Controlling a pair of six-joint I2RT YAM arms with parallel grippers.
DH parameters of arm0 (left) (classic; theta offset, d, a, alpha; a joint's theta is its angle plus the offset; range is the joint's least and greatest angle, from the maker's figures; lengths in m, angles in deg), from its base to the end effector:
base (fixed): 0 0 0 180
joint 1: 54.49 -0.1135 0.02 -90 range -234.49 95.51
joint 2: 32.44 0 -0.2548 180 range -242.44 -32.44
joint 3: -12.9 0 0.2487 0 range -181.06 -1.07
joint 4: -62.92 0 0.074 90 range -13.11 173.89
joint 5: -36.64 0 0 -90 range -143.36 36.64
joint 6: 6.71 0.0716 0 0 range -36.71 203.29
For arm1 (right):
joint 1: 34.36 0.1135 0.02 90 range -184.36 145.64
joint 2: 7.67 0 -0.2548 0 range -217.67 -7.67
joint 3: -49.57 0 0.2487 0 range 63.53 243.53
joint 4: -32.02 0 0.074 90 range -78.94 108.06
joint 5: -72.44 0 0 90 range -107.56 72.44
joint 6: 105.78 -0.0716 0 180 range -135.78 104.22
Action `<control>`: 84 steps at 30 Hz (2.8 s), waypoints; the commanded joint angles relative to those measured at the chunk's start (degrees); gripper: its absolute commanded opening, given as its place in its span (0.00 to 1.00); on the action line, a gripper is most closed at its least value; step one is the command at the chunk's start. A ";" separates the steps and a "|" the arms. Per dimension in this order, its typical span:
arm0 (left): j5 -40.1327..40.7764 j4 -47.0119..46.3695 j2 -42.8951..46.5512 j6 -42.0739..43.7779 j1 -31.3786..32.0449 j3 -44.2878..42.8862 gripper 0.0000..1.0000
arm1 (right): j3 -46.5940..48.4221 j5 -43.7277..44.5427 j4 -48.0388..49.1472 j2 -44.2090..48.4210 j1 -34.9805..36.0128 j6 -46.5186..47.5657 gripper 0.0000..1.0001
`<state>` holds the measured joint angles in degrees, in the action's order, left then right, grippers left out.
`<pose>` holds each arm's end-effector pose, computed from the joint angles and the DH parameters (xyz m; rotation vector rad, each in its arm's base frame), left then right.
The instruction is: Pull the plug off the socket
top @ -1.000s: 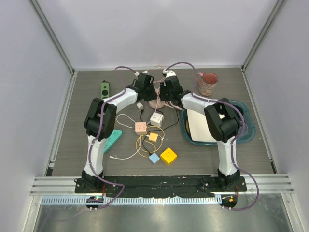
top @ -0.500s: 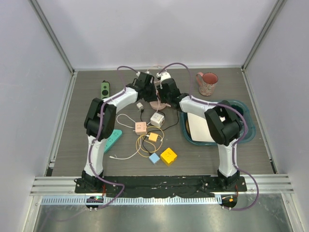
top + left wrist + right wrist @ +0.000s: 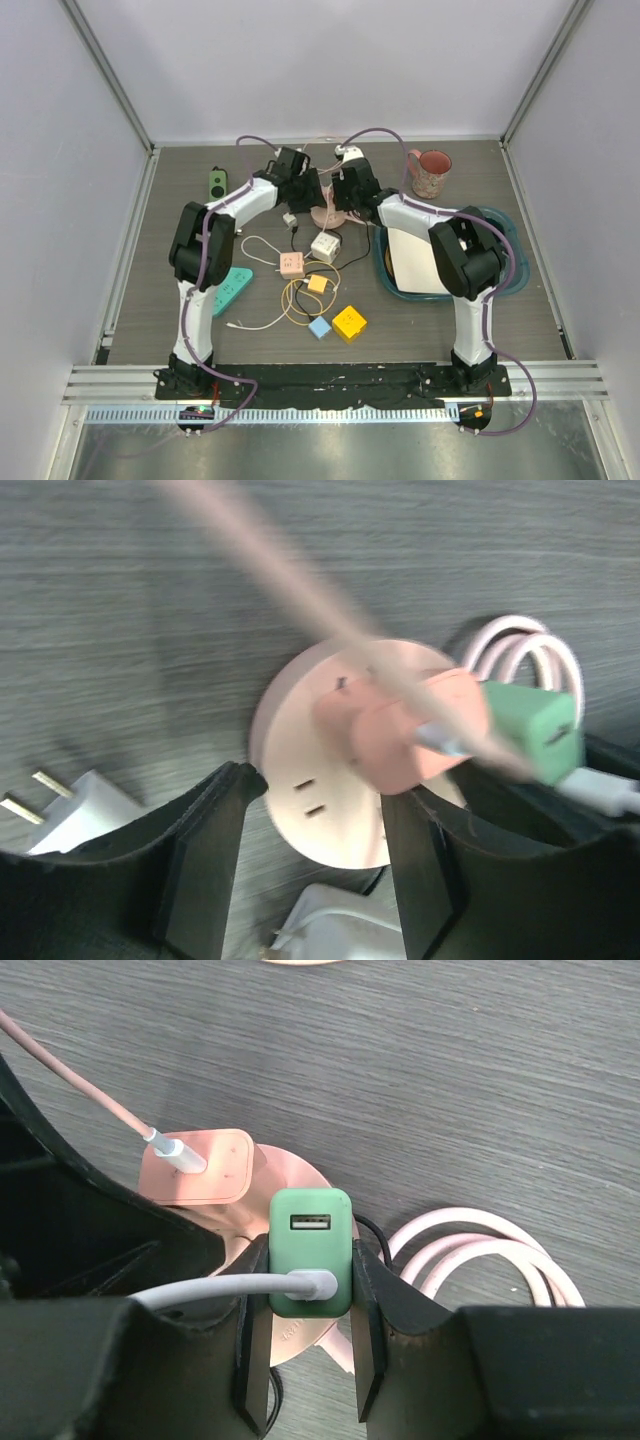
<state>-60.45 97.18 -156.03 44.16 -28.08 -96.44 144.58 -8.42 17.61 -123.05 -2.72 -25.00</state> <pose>0.4422 -0.2295 0.1559 -0.2204 2.5116 -0.6480 0.4156 0.2427 0.1746 -0.3339 2.1528 0.2343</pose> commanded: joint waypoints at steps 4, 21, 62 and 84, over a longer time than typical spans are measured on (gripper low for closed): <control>-3.71 8.62 2.92 5.03 -1.63 2.21 0.60 | 1.39 -6.16 14.41 7.71 -1.23 -7.65 0.01; -20.50 -15.18 8.54 -2.96 -6.90 19.96 0.61 | -4.94 -10.97 26.80 6.30 -2.63 -20.40 0.01; -23.66 -22.93 -0.78 -10.17 -8.13 17.67 0.00 | 3.59 -8.35 16.08 1.03 -8.96 -16.01 0.08; -22.97 -21.35 -0.86 -9.20 -9.10 17.76 0.00 | 0.16 -12.23 15.92 1.55 -11.77 -17.77 0.60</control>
<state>-86.09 71.65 -155.20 32.05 -36.99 -79.87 144.58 -20.44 31.64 -124.93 -14.24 -43.20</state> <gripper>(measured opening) 0.364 0.546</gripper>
